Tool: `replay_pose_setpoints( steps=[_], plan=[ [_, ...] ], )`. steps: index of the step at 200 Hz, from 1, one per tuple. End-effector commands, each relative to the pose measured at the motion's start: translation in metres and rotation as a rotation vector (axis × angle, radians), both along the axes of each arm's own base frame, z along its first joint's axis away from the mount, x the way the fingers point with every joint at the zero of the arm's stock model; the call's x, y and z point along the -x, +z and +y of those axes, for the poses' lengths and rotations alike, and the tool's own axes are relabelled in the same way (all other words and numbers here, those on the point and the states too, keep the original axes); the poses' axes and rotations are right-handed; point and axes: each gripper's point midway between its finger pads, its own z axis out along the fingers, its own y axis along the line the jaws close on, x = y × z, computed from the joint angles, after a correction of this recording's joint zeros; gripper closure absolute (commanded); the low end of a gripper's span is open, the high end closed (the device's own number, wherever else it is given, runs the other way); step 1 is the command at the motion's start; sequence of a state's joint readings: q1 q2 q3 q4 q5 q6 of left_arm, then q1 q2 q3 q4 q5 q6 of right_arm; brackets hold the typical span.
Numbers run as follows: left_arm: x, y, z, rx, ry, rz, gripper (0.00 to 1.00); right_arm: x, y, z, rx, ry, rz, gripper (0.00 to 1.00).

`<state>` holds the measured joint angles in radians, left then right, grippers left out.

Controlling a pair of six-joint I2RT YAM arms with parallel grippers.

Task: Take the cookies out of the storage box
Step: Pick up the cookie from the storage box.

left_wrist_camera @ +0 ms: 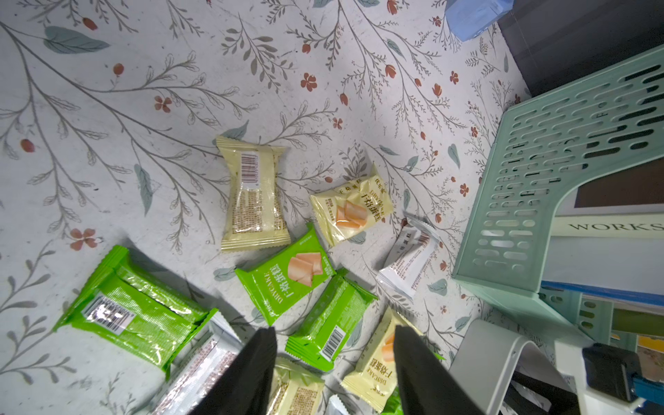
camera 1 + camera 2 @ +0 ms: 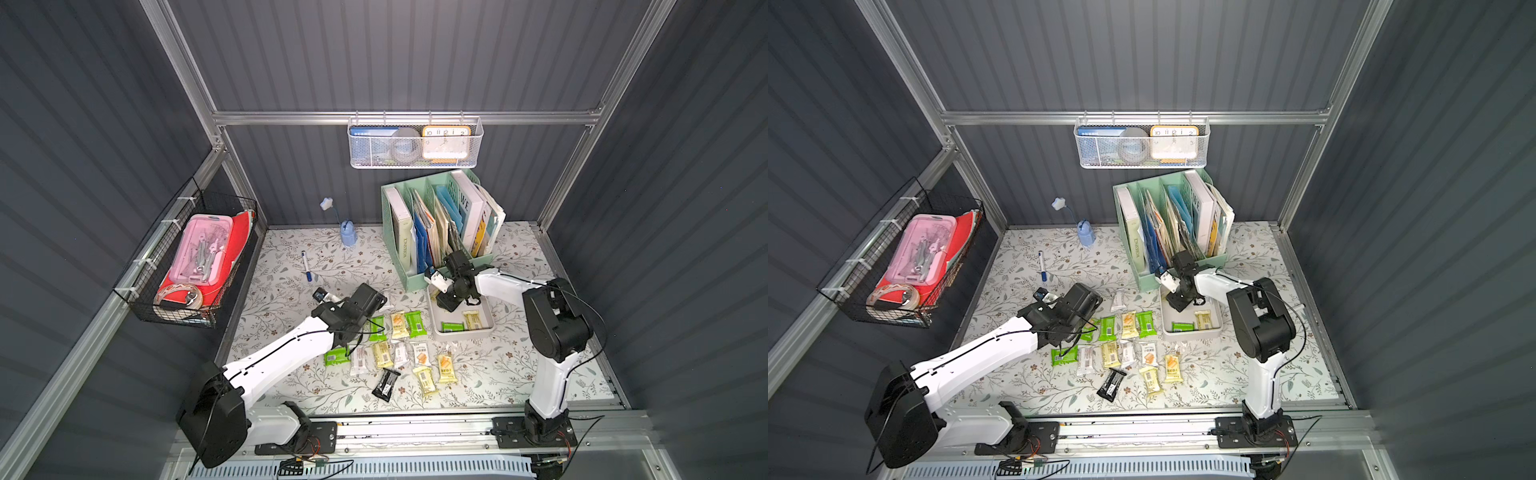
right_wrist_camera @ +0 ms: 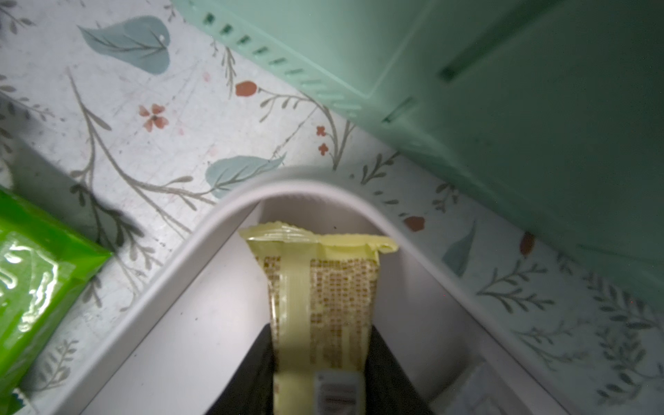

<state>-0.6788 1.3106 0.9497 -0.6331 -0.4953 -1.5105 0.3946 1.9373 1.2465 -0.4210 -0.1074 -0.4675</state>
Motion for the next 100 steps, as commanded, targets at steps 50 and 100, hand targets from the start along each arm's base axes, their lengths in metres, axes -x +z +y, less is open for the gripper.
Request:
replay_pose_setpoints(
  steps=[50,100],
  plan=[
    [0.0,-0.002,0.008,-0.019,-0.025,0.0,0.42,0.024,0.021,-0.012,0.022,-0.015,0.017,0.65],
    [-0.004,-0.01,0.009,0.012,-0.039,0.024,0.42,0.04,0.038,-0.021,0.015,-0.04,-0.019,0.65]
  ],
)
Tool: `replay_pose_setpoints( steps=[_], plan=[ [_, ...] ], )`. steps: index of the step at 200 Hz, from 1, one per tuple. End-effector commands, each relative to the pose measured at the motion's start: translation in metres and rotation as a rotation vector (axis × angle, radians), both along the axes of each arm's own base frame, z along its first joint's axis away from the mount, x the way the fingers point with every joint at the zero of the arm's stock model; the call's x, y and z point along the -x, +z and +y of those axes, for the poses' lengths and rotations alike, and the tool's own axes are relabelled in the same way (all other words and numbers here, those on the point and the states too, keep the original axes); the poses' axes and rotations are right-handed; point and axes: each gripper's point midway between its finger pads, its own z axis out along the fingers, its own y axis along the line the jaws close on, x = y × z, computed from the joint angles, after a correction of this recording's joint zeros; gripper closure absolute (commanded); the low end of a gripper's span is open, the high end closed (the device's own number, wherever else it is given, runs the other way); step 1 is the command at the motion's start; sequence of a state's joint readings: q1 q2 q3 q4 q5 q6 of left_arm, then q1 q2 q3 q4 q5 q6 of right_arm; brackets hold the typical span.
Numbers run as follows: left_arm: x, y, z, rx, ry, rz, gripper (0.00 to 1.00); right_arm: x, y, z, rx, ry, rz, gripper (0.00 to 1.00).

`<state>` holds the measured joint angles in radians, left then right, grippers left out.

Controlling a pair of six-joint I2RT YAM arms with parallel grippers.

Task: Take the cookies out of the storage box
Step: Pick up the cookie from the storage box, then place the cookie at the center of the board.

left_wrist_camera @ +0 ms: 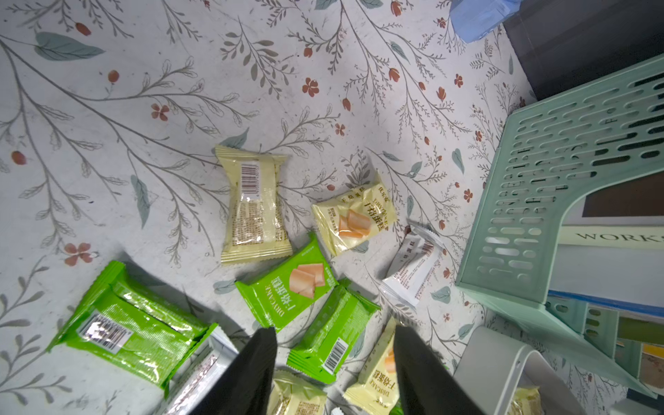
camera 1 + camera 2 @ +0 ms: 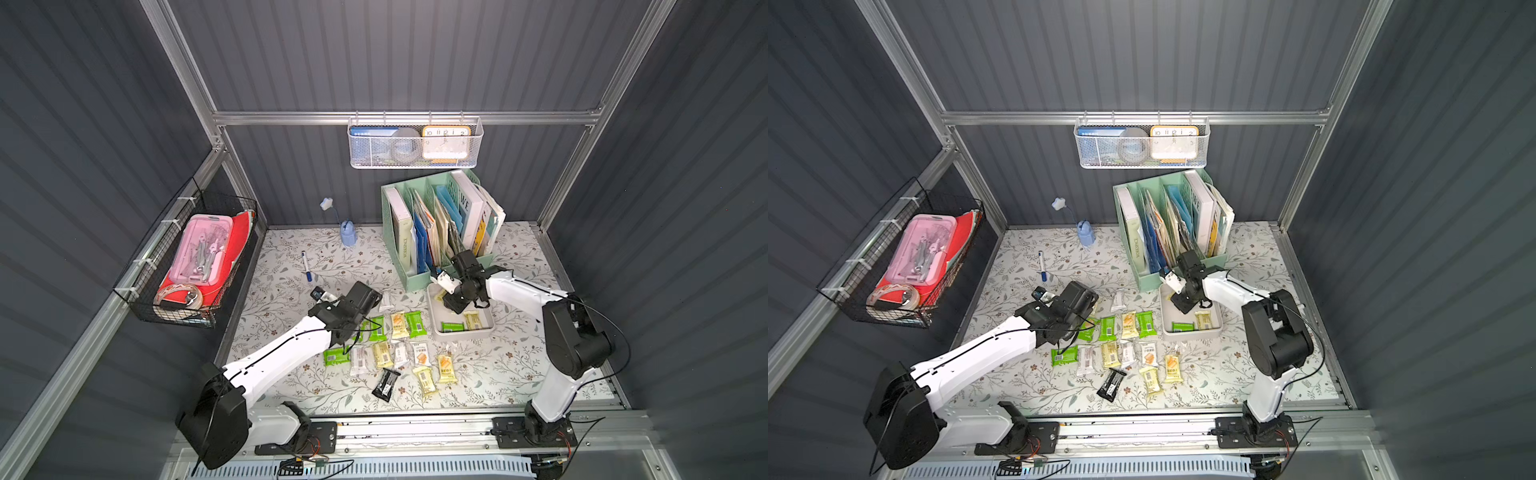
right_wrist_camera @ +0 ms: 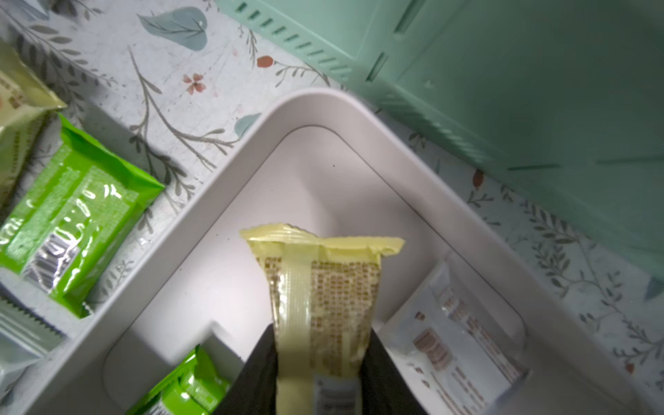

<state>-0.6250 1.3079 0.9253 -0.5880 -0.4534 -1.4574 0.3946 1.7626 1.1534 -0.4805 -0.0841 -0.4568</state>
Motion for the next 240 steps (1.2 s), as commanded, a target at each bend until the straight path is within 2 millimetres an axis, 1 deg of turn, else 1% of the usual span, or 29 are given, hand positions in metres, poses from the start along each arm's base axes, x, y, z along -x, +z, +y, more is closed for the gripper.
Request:
replay_pose_setpoints(
  steps=[1,30,50,85,112,149,158,162,164,166,189,209,240],
  plan=[
    [0.003,-0.004,0.001,0.003,-0.032,0.016,0.42,0.013,0.005,-0.006,0.007,-0.022,0.008,0.65],
    [0.002,-0.005,0.001,0.005,-0.035,0.017,0.42,0.026,0.019,-0.012,-0.004,-0.055,0.013,0.65],
    [0.002,-0.005,0.002,0.005,-0.033,0.017,0.42,0.035,0.032,-0.01,-0.051,-0.082,0.015,0.65],
    [-0.001,-0.004,0.0,0.0,-0.041,0.014,0.42,0.051,0.058,-0.002,-0.166,-0.194,0.037,0.65],
    [-0.005,-0.004,-0.005,0.007,-0.054,0.016,0.42,0.074,0.066,0.008,-0.217,-0.239,0.064,0.65],
    [-0.009,-0.006,-0.014,0.048,-0.066,0.015,0.42,0.106,0.076,0.012,-0.258,-0.29,0.053,0.65],
    [-0.009,-0.006,-0.015,0.052,-0.069,0.015,0.42,0.115,0.078,0.012,-0.285,-0.318,0.064,0.65],
    [-0.009,-0.007,-0.014,0.05,-0.068,0.017,0.42,0.12,0.074,0.012,-0.283,-0.329,0.078,0.66],
    [-0.009,-0.008,-0.014,0.05,-0.068,0.019,0.42,0.122,0.081,0.013,-0.302,-0.331,0.066,0.66],
    [-0.009,-0.008,-0.014,0.05,-0.068,0.019,0.42,0.124,0.083,0.013,-0.31,-0.336,0.062,0.66],
    [-0.009,-0.009,-0.015,0.05,-0.072,0.022,0.42,0.153,0.083,0.015,-0.341,-0.38,0.082,0.67],
    [-0.008,-0.011,-0.015,0.053,-0.072,0.024,0.42,0.172,0.081,0.013,-0.357,-0.435,0.097,0.69],
    [-0.009,-0.012,-0.017,0.061,-0.077,0.027,0.42,0.196,0.066,0.002,-0.344,-0.521,0.12,0.7]
  ],
)
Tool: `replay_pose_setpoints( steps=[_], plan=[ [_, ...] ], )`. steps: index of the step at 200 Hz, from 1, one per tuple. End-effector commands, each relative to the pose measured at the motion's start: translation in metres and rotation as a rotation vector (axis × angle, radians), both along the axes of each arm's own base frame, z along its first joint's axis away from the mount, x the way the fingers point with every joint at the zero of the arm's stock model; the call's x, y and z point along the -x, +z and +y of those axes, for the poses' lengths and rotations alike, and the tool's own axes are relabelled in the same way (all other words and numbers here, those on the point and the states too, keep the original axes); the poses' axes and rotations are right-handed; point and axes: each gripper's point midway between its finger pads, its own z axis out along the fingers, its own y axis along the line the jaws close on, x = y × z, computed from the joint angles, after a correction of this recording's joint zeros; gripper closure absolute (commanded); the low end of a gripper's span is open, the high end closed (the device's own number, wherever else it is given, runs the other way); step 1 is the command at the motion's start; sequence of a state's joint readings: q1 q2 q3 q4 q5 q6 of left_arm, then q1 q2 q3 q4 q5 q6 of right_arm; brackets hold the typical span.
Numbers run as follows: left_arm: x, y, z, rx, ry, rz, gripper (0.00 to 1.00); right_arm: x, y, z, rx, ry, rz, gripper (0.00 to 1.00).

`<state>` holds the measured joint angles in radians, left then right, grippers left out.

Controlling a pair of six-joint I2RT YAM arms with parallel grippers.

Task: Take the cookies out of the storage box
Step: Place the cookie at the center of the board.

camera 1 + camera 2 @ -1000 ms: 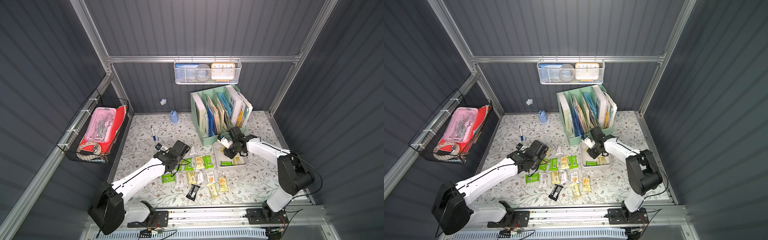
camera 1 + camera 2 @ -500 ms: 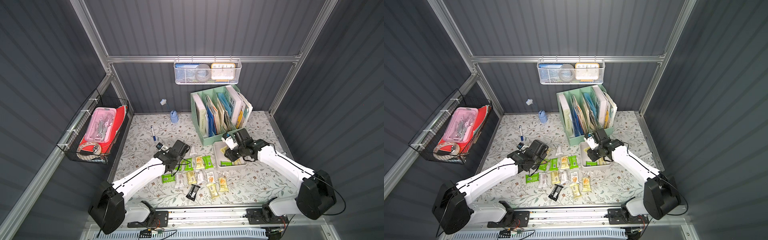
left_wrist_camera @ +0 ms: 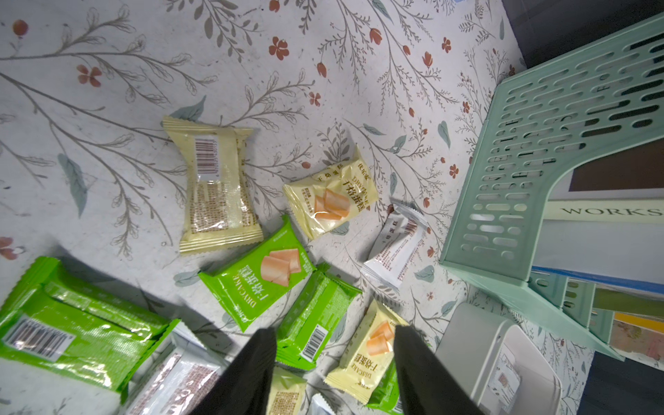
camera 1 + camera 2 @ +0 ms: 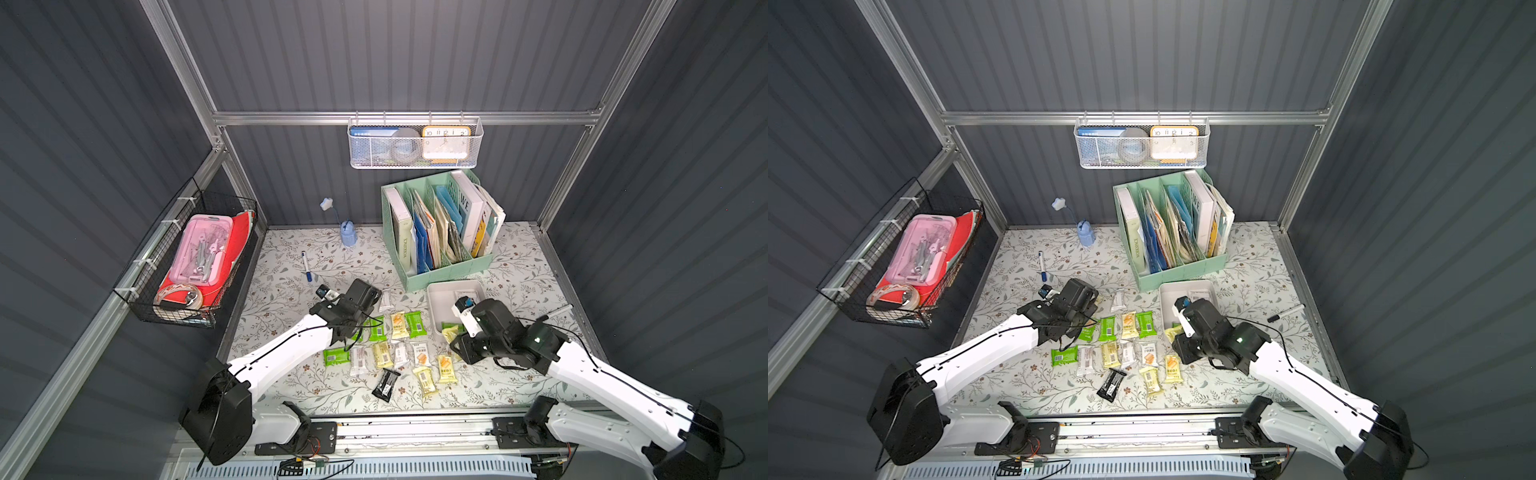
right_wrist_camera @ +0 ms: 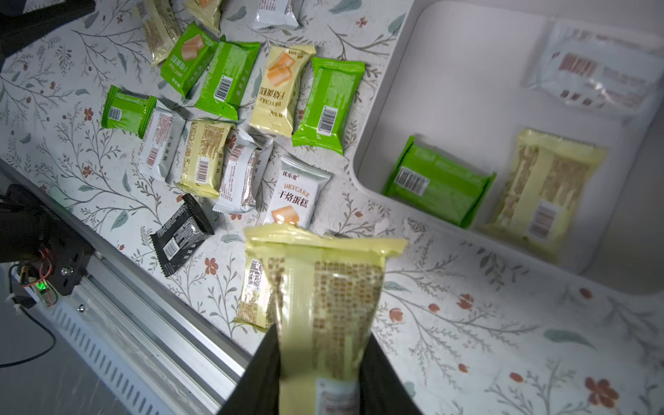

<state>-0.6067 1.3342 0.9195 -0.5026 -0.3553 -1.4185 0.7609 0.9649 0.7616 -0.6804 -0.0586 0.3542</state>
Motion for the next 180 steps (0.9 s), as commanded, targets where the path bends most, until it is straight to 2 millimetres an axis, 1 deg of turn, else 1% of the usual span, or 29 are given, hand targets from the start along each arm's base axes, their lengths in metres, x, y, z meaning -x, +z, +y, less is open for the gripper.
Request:
replay_pose_setpoints(
  steps=[1,19,39,92,115,143,154,180],
  plan=[
    [0.0,-0.007,0.001,-0.015,-0.015,0.02,0.42,0.015,-0.017,-0.018,0.027,-0.149,0.071,0.7],
    [-0.001,-0.007,0.0,-0.015,-0.02,0.022,0.42,0.024,-0.026,-0.026,0.056,-0.187,0.092,0.71],
    [-0.001,-0.006,-0.001,-0.012,-0.022,0.021,0.42,0.028,-0.039,-0.032,0.088,-0.224,0.121,0.71],
    [-0.001,-0.007,-0.002,-0.011,-0.026,0.028,0.42,0.025,-0.074,-0.036,0.201,-0.267,0.186,0.69],
    [0.0,-0.007,-0.003,-0.005,-0.028,0.03,0.42,0.022,-0.092,-0.033,0.224,-0.283,0.206,0.69],
    [0.0,-0.006,-0.002,-0.008,-0.026,0.025,0.42,0.019,-0.107,-0.034,0.247,-0.315,0.211,0.69],
    [0.001,-0.007,-0.001,-0.007,-0.024,0.027,0.42,0.02,-0.116,-0.037,0.28,-0.324,0.228,0.67],
    [0.0,-0.005,-0.002,-0.006,-0.03,0.025,0.42,0.02,-0.119,-0.039,0.302,-0.338,0.238,0.6]
  ],
)
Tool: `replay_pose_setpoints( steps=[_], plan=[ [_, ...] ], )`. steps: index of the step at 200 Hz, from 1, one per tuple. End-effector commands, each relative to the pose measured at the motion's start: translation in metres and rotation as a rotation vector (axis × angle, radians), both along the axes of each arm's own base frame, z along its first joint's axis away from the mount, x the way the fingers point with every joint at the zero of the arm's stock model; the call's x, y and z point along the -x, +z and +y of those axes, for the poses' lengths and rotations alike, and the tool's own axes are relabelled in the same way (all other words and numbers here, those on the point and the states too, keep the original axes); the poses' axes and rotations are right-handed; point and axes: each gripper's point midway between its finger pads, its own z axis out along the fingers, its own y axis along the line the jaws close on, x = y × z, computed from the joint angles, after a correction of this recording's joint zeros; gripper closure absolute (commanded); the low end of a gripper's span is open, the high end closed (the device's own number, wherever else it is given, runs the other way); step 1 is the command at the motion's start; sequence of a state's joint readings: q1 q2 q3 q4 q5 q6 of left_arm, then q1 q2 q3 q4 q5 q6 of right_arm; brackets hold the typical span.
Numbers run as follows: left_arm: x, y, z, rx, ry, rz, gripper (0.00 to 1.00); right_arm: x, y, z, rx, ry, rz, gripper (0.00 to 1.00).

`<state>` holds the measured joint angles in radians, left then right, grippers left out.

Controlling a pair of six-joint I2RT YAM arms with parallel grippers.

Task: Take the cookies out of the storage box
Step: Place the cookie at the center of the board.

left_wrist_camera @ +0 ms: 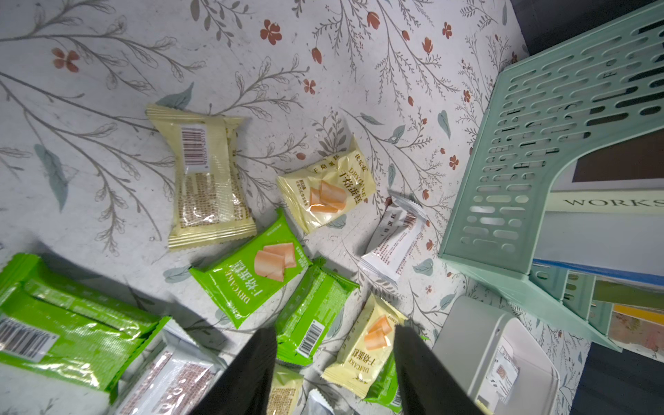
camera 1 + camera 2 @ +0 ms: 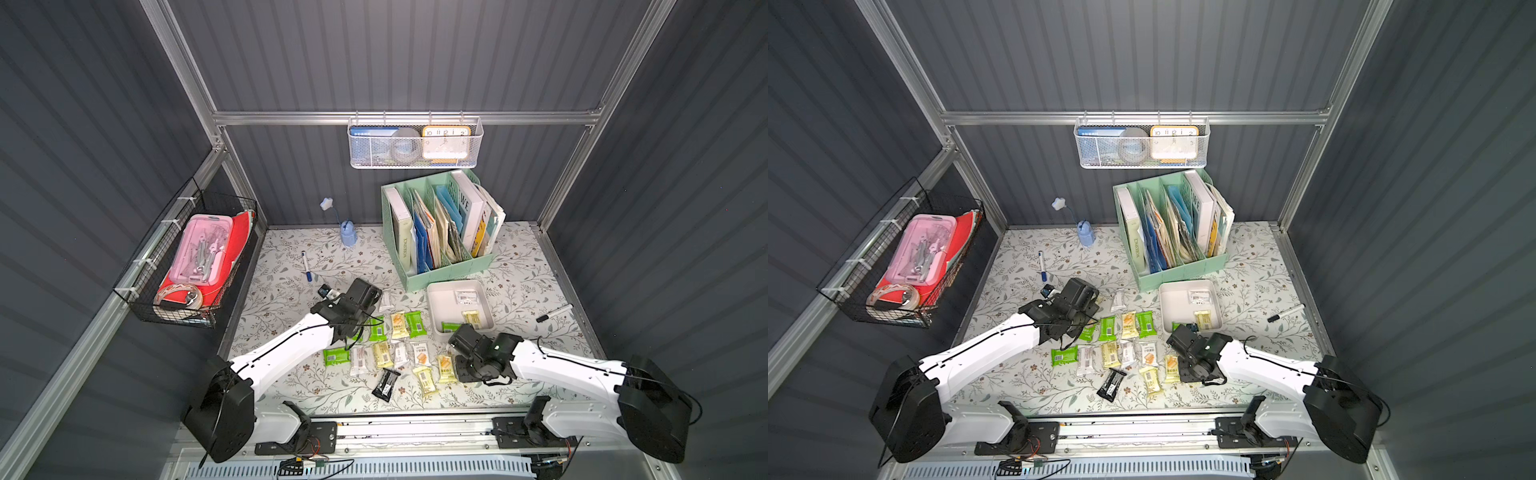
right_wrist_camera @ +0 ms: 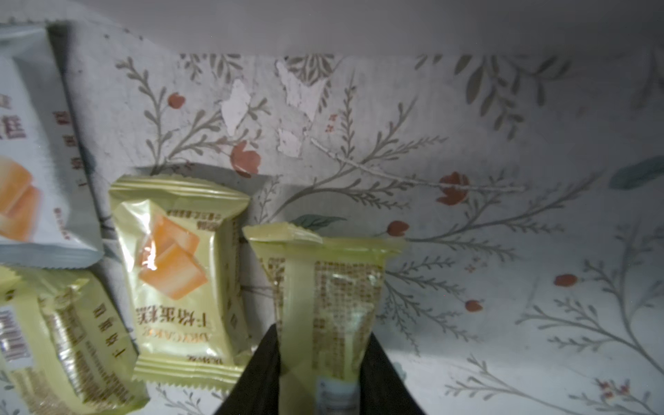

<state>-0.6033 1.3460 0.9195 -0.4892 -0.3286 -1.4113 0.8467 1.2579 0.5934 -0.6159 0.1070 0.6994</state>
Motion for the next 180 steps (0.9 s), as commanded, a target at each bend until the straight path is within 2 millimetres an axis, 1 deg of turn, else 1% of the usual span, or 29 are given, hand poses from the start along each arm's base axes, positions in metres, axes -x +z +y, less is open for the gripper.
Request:
replay_pose_setpoints(
  steps=[1,14,47,55,58,72,96,108,121,153,162,180],
  plan=[
    [0.001,-0.002,0.003,-0.021,-0.014,0.014,0.42,-0.004,-0.003,-0.004,0.023,-0.034,-0.019,0.6],
    [0.001,-0.002,0.003,-0.024,-0.014,0.015,0.42,-0.004,-0.002,-0.005,0.027,-0.038,-0.021,0.57],
    [0.001,-0.001,0.002,-0.022,-0.016,0.01,0.42,-0.006,0.008,-0.006,0.01,-0.047,-0.051,0.49],
    [0.0,-0.001,0.002,-0.018,-0.016,0.007,0.42,-0.005,0.008,-0.008,0.016,-0.053,-0.049,0.47],
    [0.0,0.0,0.002,-0.016,-0.016,0.005,0.42,-0.007,0.013,-0.006,-0.005,-0.056,-0.068,0.46],
    [-0.002,0.001,0.0,-0.008,-0.021,-0.003,0.42,-0.006,0.021,-0.007,-0.027,-0.053,-0.087,0.43],
    [-0.004,0.003,-0.003,-0.003,-0.027,-0.011,0.41,-0.01,0.039,-0.006,-0.069,-0.036,-0.147,0.33],
    [-0.005,0.003,-0.003,-0.001,-0.028,-0.014,0.41,-0.013,0.055,-0.005,-0.101,-0.026,-0.195,0.32],
    [-0.004,0.002,-0.004,0.0,-0.03,-0.01,0.41,-0.017,0.072,-0.008,-0.118,-0.03,-0.248,0.33],
    [-0.005,0.002,-0.004,-0.001,-0.031,-0.013,0.41,-0.039,0.122,-0.019,-0.159,-0.106,-0.448,0.34],
    [-0.005,0.002,-0.004,0.0,-0.031,-0.013,0.41,-0.047,0.138,-0.024,-0.164,-0.138,-0.517,0.36],
    [-0.007,0.004,-0.005,-0.001,-0.033,-0.021,0.41,-0.062,0.163,-0.042,-0.138,-0.265,-0.616,0.43]
  ],
)
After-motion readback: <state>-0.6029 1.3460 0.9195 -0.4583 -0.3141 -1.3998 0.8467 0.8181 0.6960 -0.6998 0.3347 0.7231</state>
